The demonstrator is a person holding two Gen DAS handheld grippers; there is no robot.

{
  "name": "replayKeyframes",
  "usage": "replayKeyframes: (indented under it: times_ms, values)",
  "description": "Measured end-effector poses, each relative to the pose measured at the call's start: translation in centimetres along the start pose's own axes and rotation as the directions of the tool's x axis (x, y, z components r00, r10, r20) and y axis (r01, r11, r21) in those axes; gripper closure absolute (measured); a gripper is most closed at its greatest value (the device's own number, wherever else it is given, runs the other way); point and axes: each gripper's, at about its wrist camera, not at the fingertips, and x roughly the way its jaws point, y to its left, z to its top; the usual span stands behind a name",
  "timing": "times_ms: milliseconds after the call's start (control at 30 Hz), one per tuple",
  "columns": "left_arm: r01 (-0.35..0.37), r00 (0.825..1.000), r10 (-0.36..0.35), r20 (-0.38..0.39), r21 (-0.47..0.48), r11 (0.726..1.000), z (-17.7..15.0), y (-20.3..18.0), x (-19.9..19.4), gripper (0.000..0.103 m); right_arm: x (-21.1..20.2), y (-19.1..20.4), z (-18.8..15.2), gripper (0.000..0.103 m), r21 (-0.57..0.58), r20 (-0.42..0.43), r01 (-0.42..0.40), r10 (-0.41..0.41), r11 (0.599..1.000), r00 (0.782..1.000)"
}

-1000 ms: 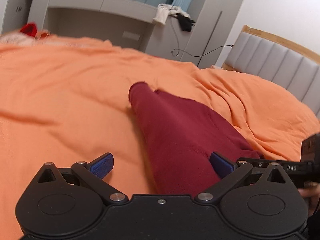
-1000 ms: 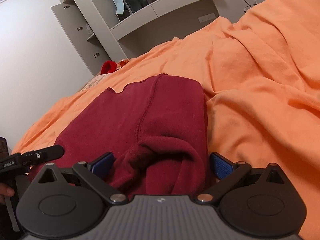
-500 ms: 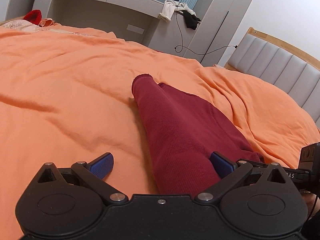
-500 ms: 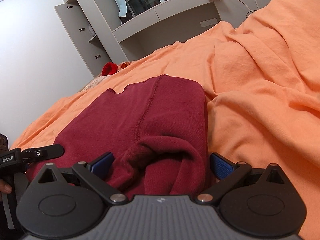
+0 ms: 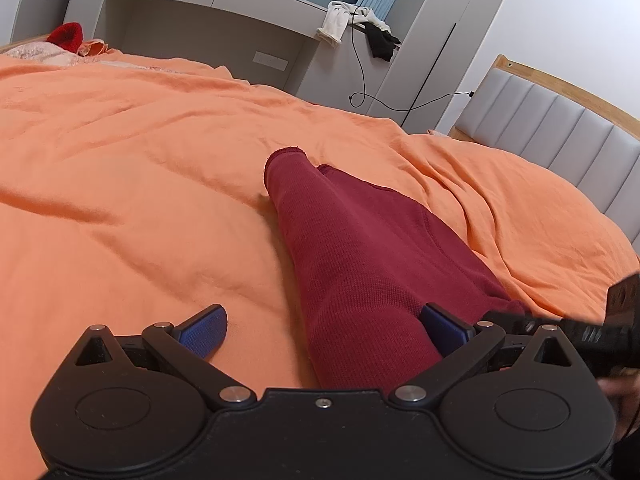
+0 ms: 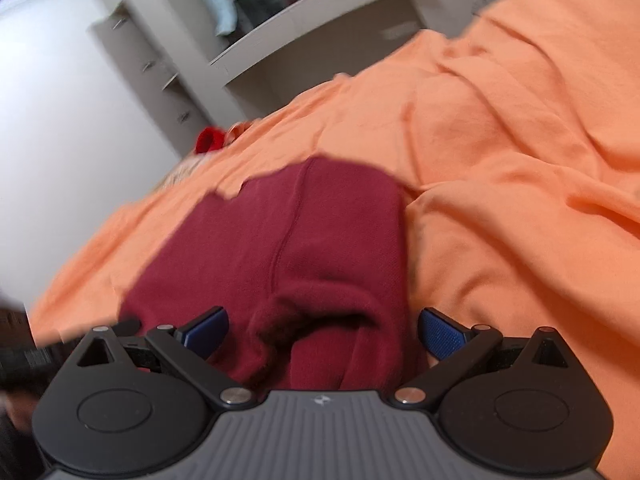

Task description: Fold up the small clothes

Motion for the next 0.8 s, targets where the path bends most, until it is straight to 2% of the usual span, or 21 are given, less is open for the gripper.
replayKeyframes:
  times_ms: [100, 167, 267, 367, 500, 533, 600, 667, 800]
  values:
    - [0.007, 1.0, -0.007, 0.002, -0.001, 1.0, -0.2, 0.3, 0.1, 0.0, -0.6, -1.6, 0.7, 0.0, 0.121, 0.058, -0.024, 0.017, 0.992, 0.998]
    - [0.015, 1.0, -0.014, 0.006, -0.006, 1.0, -0.5, 0.5, 0.3, 0.0, -0.6, -2.4, 1.0, 0.002, 0.163, 0.084, -0.028, 0.014, 0.986, 0.996]
    - [0.031, 0.999, -0.031, 0.025, -0.002, 1.0, -0.8, 0.8, 0.1, 0.0, -0.4, -2.7, 1.4, 0.015, 0.166, 0.097, -0.001, -0.015, 0.986, 0.995]
    - [0.047, 0.998, -0.047, 0.05, -0.001, 0.999, -1.3, 1.3, -0.1, 0.0, -0.4, -2.3, 1.5, 0.033, 0.136, 0.102, -0.003, -0.011, 0.991, 0.995]
    - [0.054, 0.996, -0.054, 0.064, -0.001, 0.999, -1.7, 1.3, -0.1, 0.0, -0.5, -0.2, 1.3, 0.07, 0.016, 0.136, 0.032, -0.034, 0.999, 0.99]
    - [0.052, 0.997, -0.052, 0.065, 0.0, 0.999, -1.7, 1.2, 0.0, 0.0, -0.6, 0.5, 1.3, 0.076, -0.022, 0.151, 0.05, -0.046, 0.998, 0.987]
    - [0.051, 0.997, -0.051, 0.065, 0.0, 0.999, -1.7, 1.1, 0.0, 0.0, -0.8, 2.0, 0.9, 0.082, -0.118, 0.187, 0.086, -0.063, 0.989, 0.98]
    - [0.051, 0.996, -0.051, 0.067, 0.0, 0.999, -1.8, 1.1, 0.0, 0.0, -1.0, 3.8, 0.2, 0.083, -0.229, 0.212, 0.114, -0.065, 0.967, 0.975]
    - [0.051, 0.996, -0.051, 0.068, 0.0, 0.999, -1.8, 1.2, 0.0, 0.0, -0.7, 7.4, -2.0, 0.083, -0.436, 0.251, 0.177, -0.07, 0.882, 0.966]
